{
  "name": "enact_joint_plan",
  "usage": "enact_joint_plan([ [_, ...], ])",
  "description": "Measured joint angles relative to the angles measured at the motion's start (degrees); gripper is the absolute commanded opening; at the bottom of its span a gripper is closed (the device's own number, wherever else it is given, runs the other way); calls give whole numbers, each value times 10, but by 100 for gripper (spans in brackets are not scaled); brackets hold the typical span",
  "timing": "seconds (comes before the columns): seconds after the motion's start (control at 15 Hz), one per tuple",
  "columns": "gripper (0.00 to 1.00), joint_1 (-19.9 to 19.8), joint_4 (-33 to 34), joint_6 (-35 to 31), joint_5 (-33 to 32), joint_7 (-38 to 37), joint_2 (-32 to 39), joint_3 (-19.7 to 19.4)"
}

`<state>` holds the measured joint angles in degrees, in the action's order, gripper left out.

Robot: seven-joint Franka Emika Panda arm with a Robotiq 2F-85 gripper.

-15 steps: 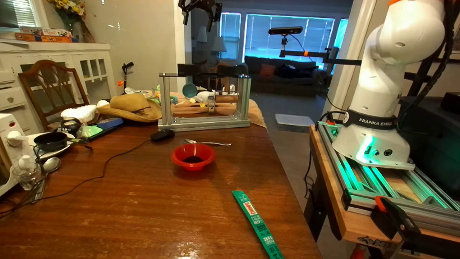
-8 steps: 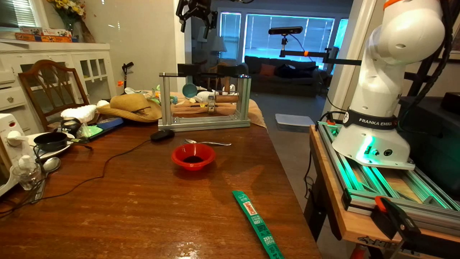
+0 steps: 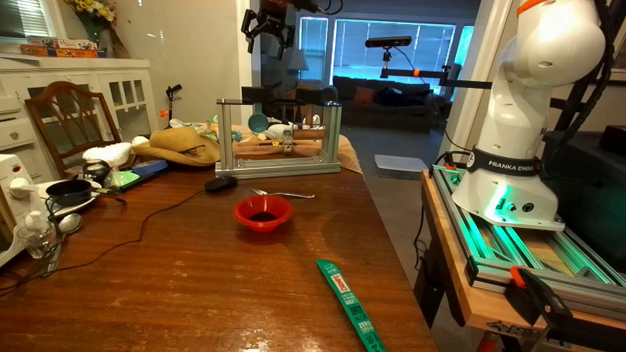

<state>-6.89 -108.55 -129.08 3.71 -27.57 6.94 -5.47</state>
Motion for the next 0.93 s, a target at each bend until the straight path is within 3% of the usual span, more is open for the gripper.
enact_joint_plan([
  [0.93, 100, 2, 21, 2, -1, -13, 33, -8],
])
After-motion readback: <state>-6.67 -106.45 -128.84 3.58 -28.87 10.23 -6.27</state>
